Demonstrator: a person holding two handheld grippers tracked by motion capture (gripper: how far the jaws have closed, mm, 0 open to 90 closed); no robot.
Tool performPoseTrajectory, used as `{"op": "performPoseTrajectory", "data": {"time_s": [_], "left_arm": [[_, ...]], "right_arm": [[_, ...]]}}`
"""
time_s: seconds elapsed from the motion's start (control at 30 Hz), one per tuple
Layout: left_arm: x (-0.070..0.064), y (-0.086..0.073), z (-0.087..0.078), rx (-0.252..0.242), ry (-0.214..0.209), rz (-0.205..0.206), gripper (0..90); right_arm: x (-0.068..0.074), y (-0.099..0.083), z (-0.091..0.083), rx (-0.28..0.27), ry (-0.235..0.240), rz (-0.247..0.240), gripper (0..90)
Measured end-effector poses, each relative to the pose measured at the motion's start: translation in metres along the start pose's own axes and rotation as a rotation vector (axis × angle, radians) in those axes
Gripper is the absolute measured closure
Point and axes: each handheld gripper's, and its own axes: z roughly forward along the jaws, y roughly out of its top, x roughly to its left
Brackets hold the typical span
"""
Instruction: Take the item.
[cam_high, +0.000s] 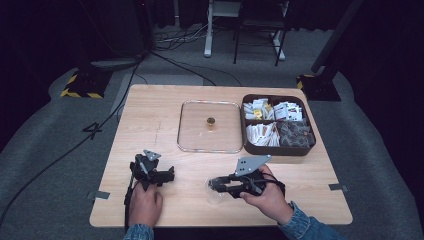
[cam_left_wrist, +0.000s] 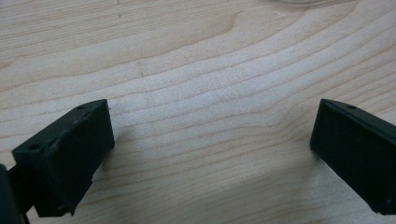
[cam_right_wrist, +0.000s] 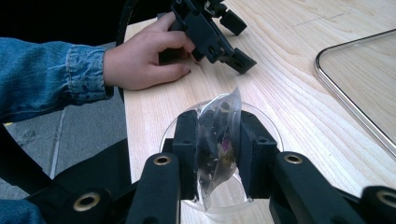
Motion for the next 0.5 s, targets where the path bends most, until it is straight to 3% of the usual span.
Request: {"op": "performPoseTrajectory", "data": {"time_s": [0.13, 0.33, 0.5], "left_arm": [[0.0, 0.0, 0.0, 0.0, 0.0, 0.0, 0.0], [0.0, 0.0, 0.0, 0.0, 0.0, -0.001, 0.0], [0.0, 0.0001, 0.0002, 0.0, -0.002, -0.001, 0.0]], "right_arm": [[-0.0003, -0.001, 0.002, 0.004, -0.002, -0.001, 71.3], [-0.0007, 0.0005, 0.001, -0.025, -0.013, 0.001, 53.3], [-0.0025, 0.0006, 0.0006, -0.033, -0.024, 0.003, 46.7]]}}
